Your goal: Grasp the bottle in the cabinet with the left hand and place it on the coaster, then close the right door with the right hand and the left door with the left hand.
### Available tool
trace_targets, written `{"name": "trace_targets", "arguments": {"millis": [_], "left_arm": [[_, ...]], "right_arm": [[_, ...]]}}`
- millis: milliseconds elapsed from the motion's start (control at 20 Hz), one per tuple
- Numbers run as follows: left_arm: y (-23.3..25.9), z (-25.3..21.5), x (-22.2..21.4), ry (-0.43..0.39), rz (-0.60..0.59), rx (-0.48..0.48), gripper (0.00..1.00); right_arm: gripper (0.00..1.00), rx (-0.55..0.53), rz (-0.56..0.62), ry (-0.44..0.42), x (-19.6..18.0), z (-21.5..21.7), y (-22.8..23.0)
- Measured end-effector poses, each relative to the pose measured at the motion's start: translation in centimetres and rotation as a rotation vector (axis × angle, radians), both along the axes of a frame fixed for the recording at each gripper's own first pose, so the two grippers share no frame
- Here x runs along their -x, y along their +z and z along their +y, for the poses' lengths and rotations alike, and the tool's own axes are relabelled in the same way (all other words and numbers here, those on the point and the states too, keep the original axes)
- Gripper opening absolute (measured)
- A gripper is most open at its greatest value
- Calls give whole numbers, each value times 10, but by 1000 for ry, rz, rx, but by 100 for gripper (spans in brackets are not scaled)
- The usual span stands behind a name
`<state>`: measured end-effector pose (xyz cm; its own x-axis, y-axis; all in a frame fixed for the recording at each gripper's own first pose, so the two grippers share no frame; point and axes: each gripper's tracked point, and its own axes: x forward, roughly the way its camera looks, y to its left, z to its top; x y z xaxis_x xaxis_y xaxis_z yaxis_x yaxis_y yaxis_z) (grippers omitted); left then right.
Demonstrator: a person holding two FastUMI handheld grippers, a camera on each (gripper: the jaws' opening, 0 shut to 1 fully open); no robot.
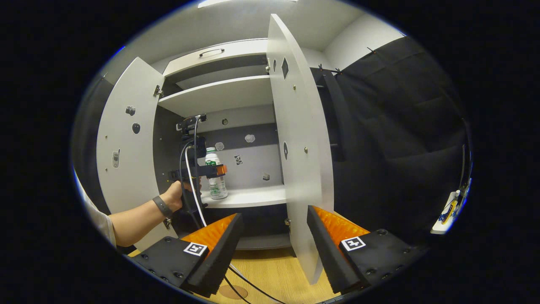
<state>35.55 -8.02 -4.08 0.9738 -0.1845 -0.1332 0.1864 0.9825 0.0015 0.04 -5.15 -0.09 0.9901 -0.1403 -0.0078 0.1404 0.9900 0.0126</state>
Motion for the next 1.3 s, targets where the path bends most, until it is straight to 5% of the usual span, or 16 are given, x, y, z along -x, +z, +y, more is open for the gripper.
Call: {"name": "trace_targets", "arguments": {"millis": [600,800,1300], "left_arm": [[48,20,70,-45,-80,47,72],[65,25,123,-82,-103,41,74],[4,35,244,-65,-82,39,74]], "right_arm": [[100,19,22,53,10,19,-4],[100,14,23,86,15,31,-3],[100,19,-4,160,33,52,11]]}}
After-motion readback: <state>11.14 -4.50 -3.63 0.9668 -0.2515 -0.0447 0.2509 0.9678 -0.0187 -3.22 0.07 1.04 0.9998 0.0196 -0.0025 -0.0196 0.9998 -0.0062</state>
